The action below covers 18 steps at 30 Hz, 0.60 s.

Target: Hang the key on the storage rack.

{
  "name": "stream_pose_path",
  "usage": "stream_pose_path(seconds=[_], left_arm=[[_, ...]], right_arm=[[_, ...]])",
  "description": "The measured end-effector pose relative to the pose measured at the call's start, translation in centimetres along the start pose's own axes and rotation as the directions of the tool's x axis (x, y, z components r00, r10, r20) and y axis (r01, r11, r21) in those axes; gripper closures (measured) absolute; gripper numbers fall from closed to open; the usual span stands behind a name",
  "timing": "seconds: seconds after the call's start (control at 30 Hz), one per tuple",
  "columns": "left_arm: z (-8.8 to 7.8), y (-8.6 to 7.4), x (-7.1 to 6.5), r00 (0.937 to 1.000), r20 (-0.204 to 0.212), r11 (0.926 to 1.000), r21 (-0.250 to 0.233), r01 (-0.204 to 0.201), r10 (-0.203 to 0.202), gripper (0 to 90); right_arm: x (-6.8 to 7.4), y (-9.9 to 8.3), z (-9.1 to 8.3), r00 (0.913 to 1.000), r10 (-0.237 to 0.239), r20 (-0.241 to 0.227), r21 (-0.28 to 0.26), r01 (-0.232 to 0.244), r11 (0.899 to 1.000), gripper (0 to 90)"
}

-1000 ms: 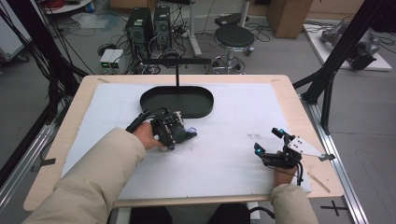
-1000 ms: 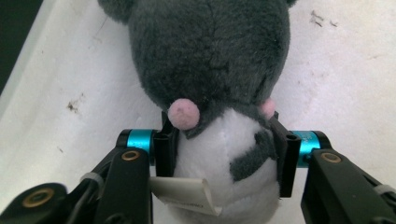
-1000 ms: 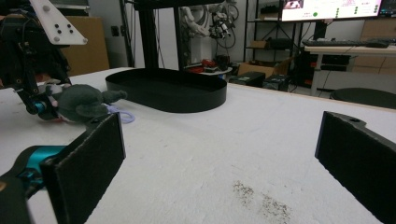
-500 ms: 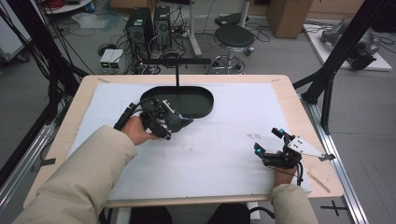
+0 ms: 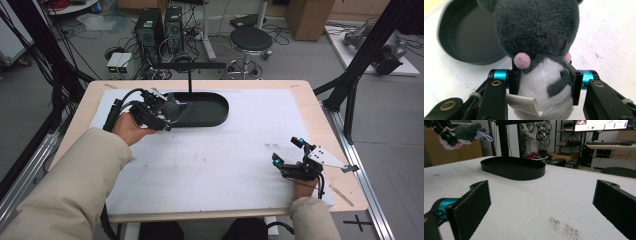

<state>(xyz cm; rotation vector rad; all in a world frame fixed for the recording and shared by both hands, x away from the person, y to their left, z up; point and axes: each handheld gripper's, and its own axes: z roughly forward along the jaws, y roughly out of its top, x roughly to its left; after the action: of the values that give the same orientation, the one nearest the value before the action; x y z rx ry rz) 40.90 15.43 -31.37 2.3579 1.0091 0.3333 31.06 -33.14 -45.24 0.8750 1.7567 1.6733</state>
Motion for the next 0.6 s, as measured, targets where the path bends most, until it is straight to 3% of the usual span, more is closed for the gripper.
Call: stream_pose_path(seconds=[0.2, 0.6], left_arm=[[-1.1, 0.6, 0.9, 0.9986, -0.039, 0.9985, -0.044, 0.034, -0.036, 57.2], [-2.0, 1.1, 2.1, 0.9952, -0.065, 0.9948, -0.074, 0.069, -0.074, 57.1]], right_arm=[[0.0, 0.0, 0.0, 1.0, 0.0, 0.0, 0.0, 0.0, 1.0, 0.7], [0.0, 0.0, 0.0, 1.0, -0.001, 0.001, 0.002, 0.001, 1.0, 0.7]])
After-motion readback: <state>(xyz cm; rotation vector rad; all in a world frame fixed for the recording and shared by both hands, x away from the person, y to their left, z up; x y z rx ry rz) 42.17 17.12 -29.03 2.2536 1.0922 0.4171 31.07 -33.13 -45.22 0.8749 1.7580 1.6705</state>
